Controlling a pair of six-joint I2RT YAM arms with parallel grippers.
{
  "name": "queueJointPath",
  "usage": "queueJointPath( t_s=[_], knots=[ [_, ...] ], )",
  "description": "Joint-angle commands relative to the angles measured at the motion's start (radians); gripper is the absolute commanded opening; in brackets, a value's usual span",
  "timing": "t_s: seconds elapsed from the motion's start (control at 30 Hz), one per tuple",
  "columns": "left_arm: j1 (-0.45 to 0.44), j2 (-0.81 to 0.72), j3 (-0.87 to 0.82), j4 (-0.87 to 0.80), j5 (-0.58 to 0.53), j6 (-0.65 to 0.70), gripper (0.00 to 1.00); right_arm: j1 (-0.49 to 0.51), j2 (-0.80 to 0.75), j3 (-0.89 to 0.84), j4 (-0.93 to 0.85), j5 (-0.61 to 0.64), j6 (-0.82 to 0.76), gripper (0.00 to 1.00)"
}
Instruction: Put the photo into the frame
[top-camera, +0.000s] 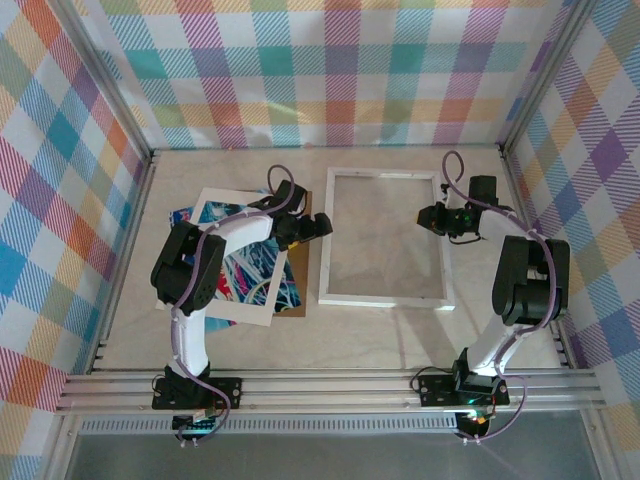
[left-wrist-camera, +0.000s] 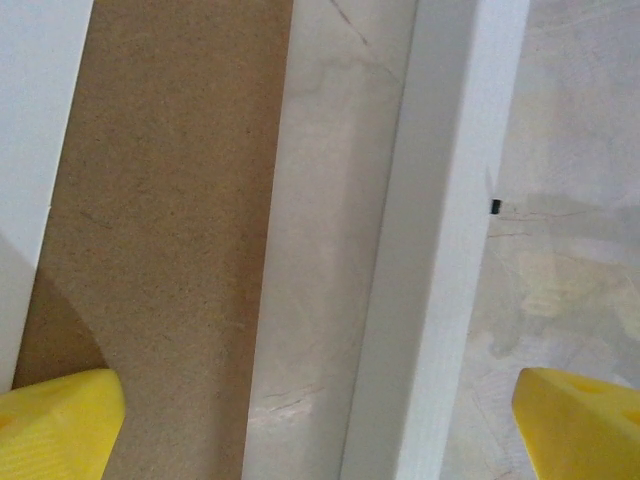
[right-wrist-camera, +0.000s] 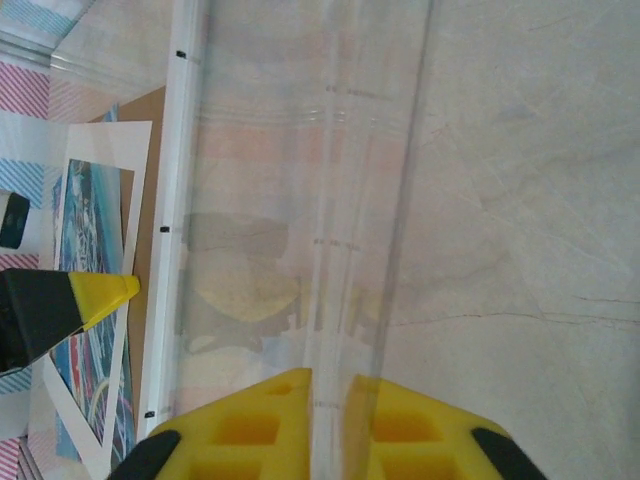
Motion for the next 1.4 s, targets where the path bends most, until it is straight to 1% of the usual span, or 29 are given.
queueJointPath(
  t_s=[0.0,0.23,0.43,0.5,0.63,0.8,0.93,1.1,1.2,1.3,1.37],
  knots=[
    [-0.032,0.034,0.027,0.004,0.044,-0.024,1.00,0.007,0.026,0.008,-0.005,0.011,0.000,0.19],
    [-0.037,0.041,0.032,0.004,0.042,-0.026,1.00,0.007,0.033,0.030,-0.053,0.087,0.033,0.30],
    [-0.037,0.037,0.036,0.005,0.029,-0.017,1.00,0.007,0.030,0.037,-0.083,0.144,0.070,0.48],
    [-0.037,0.036,0.035,0.001,0.020,-0.014,1.00,0.010,0.032,0.041,-0.096,0.167,0.081,0.52],
    [-0.037,0.025,0.032,-0.002,0.001,-0.005,1.00,0.019,0.032,0.042,-0.116,0.218,0.089,0.57],
    [-0.035,0.006,0.049,-0.031,-0.024,0.022,1.00,0.034,0.033,0.056,-0.146,0.277,0.094,0.60],
    [-0.035,-0.016,0.056,-0.042,-0.038,0.032,1.00,0.048,0.036,0.087,-0.195,0.329,0.093,0.62],
    [-0.035,-0.039,0.055,-0.044,-0.039,0.036,1.00,0.062,0.033,0.123,-0.256,0.413,0.094,0.67],
    [-0.035,-0.047,0.055,-0.045,-0.042,0.037,1.00,0.068,0.028,0.137,-0.285,0.455,0.094,0.72],
    [-0.035,-0.052,0.057,-0.047,-0.044,0.037,1.00,0.069,0.022,0.146,-0.302,0.486,0.086,0.83],
    [-0.035,-0.054,0.058,-0.048,-0.044,0.037,1.00,0.070,0.016,0.149,-0.311,0.511,0.086,0.85]
  ],
)
